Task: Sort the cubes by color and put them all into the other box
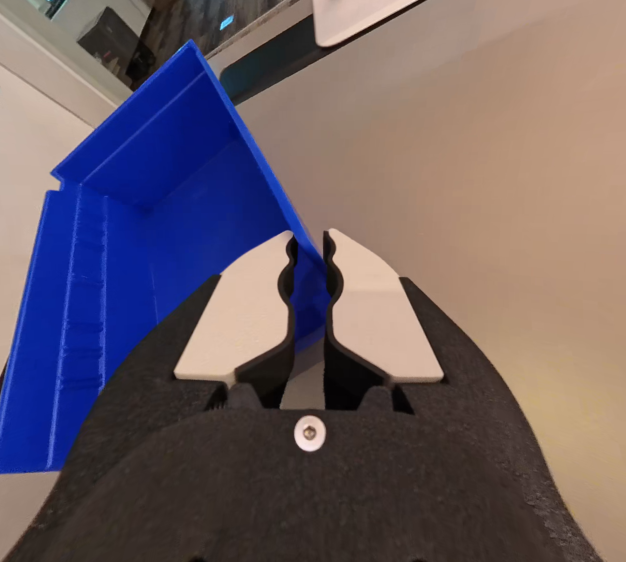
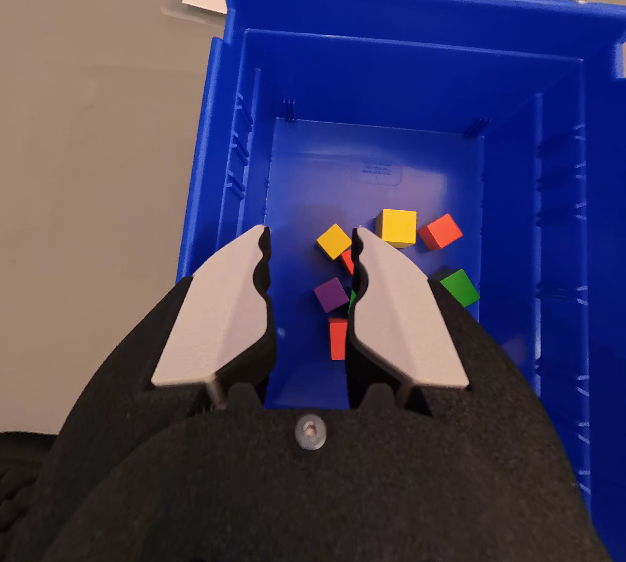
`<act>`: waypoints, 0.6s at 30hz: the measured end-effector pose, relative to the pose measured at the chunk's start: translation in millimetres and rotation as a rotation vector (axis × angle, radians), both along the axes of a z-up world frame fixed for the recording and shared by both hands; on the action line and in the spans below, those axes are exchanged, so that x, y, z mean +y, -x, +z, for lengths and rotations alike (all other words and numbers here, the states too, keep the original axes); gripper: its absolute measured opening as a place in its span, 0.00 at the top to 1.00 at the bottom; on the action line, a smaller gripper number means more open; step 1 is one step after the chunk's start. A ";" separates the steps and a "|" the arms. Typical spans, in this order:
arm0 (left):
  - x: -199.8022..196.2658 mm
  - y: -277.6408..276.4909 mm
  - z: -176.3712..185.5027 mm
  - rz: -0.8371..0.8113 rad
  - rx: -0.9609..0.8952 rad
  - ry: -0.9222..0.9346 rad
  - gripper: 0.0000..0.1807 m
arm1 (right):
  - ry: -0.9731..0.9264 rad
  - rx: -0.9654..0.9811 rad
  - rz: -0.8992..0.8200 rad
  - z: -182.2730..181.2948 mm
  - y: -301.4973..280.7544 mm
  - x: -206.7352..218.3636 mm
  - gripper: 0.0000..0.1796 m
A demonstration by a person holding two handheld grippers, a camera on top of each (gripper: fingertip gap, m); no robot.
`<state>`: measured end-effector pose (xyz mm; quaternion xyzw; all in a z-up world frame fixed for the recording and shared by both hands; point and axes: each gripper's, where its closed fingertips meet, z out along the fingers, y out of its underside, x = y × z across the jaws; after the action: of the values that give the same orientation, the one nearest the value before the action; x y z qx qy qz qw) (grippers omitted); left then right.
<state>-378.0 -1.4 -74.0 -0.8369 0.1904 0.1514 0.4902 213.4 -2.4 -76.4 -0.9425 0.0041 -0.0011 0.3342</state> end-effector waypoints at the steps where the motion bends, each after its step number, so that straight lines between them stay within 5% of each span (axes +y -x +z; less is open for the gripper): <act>1: -1.2 -8.1 -0.1 -0.020 0.005 -0.003 0.92 | 0.005 -0.006 0.005 -0.3 0.9 0.2 0.75; 12: -21.8 -79.0 2.5 -0.207 -0.061 -0.004 0.91 | 0.035 0.020 0.039 -10.5 7.1 0.3 0.75; 16: -30.2 -63.1 43.8 -0.200 -0.140 -0.105 0.73 | 0.039 0.037 0.039 -13.8 5.7 -1.8 0.75; 18: -36.2 -29.7 76.5 -0.173 -0.104 -0.163 0.71 | 0.027 0.052 0.039 -13.2 4.8 -2.4 0.75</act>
<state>-348.2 -37.5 2.4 -0.7816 0.2232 0.0800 0.5769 208.6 -4.8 -89.7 -0.9465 -0.0055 0.0297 0.3213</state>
